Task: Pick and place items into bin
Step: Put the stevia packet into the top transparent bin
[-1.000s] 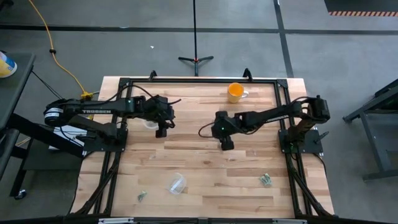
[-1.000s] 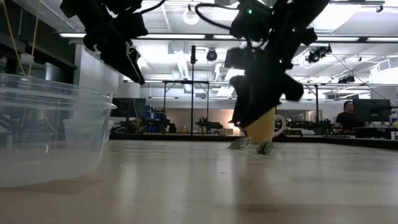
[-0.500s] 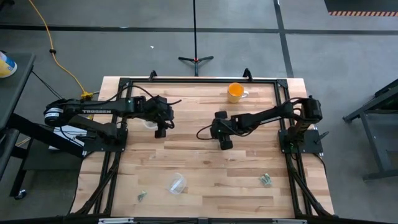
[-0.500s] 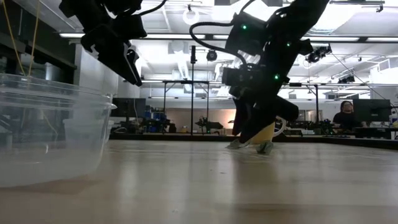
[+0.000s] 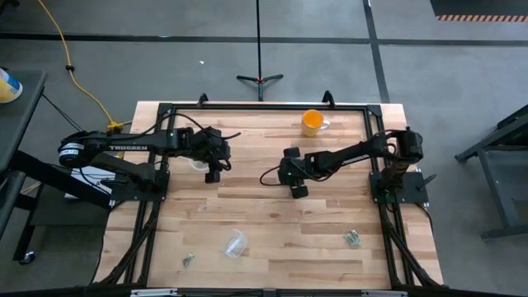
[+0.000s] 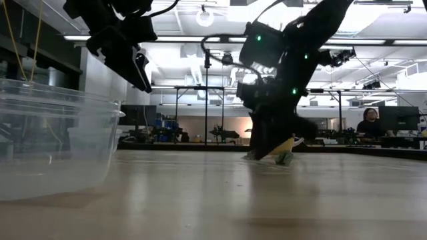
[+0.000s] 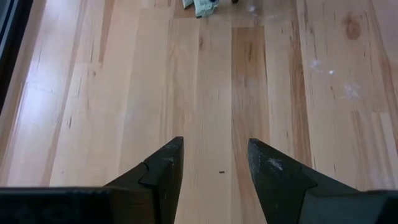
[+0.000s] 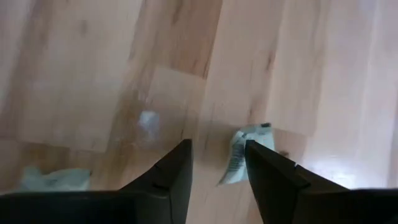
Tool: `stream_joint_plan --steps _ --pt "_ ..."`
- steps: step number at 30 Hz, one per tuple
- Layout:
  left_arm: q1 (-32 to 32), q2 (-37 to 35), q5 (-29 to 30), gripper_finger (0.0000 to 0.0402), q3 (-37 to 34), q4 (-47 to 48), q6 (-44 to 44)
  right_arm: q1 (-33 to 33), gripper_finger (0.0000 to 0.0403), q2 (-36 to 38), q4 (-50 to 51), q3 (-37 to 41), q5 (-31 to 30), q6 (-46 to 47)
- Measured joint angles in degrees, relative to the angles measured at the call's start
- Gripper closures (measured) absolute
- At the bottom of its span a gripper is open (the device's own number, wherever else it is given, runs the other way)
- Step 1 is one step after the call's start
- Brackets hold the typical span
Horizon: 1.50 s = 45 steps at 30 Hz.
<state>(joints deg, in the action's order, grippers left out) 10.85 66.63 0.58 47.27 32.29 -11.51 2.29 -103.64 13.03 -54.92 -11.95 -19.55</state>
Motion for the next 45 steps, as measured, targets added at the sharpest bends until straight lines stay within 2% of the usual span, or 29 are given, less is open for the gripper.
stream_joint_plan --steps 12,17,23,28,30,38,42,45 --pt "0.00 0.02 0.01 0.0190 0.00 0.91 0.39 0.06 0.0273 -1.37 -2.18 -0.07 -4.15 1.22" --pt "0.00 0.02 0.00 0.0190 0.00 0.90 0.39 0.08 0.0311 -1.37 -1.89 -0.04 -3.98 1.39" --pt "0.00 0.02 0.01 0.0190 0.00 0.90 0.42 0.10 0.0391 -1.41 -2.31 0.02 -4.34 1.49" --pt "-0.01 0.02 0.01 0.0190 0.00 0.89 0.42 -0.16 0.0389 -1.37 -11.08 0.02 -3.99 0.24" --pt "0.00 0.02 0.00 0.0190 0.00 0.90 0.42 -0.52 0.0398 -1.35 -16.96 0.02 -1.95 -1.50" --pt "0.00 0.02 -0.20 0.0190 0.00 0.81 -1.50 0.05 0.0399 -1.24 -39.95 0.02 13.10 -3.55" --pt "-0.02 0.02 -2.57 0.0190 0.00 -1.17 -3.05 1.44 0.0400 -1.24 -48.71 0.02 19.77 -1.65" --pt "-0.02 0.10 -6.00 0.0190 0.00 -7.02 -6.19 2.56 0.0399 -1.24 -51.85 0.02 22.70 0.14"
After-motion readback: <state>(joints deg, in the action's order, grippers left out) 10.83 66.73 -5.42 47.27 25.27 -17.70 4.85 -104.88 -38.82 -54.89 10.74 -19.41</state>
